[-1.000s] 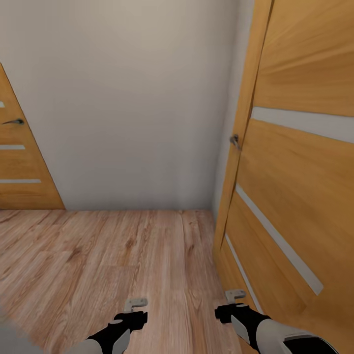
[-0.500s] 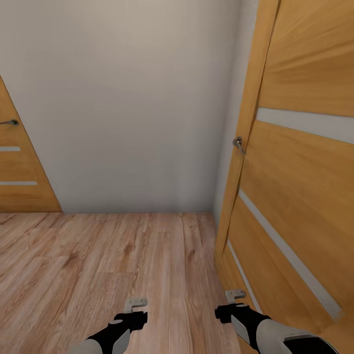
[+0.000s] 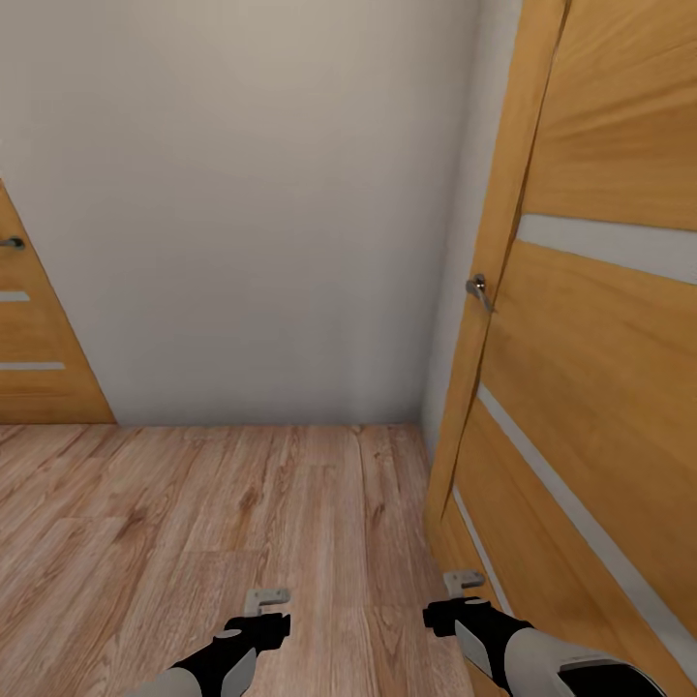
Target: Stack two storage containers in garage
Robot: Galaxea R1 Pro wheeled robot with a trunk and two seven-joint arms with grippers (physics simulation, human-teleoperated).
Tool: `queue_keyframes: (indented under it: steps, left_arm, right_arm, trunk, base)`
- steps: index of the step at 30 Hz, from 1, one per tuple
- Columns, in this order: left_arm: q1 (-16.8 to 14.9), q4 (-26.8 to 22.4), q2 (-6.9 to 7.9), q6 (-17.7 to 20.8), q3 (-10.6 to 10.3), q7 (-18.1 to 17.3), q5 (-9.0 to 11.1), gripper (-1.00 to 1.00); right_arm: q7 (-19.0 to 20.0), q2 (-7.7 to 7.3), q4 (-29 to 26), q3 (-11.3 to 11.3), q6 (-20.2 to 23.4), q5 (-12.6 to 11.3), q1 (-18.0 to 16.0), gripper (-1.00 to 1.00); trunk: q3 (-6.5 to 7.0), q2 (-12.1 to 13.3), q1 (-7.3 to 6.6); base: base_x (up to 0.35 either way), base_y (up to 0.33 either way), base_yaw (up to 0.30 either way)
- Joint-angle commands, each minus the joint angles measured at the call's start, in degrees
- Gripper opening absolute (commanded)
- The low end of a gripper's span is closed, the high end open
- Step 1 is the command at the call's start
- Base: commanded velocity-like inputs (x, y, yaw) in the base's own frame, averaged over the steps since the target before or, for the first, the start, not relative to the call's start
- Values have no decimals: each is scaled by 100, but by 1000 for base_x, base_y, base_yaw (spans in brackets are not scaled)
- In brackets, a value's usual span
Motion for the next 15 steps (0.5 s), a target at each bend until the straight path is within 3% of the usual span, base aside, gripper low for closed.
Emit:
queue_keyframes:
  steps: [1,11,15]
  left_arm:
    - [-4,7,-2,-22,31,10,4,100]
    - [-5,7,-2,-21,31,10,4,100]
    - [-4,7,-2,-16,31,10,4,100]
  right_arm:
    - [-20,2,9,41,16,14,-7,100]
    - [-20,2,9,41,16,15,-7,100]
    - [-20,2,9,41,16,14,-7,100]
  trunk:
    - [-5,-3,0]
    - [-5,-3,0]
    - [-5,-3,0]
  base:
    - [7,0,61]
    - [6,0,100]
    - [184,0,11]
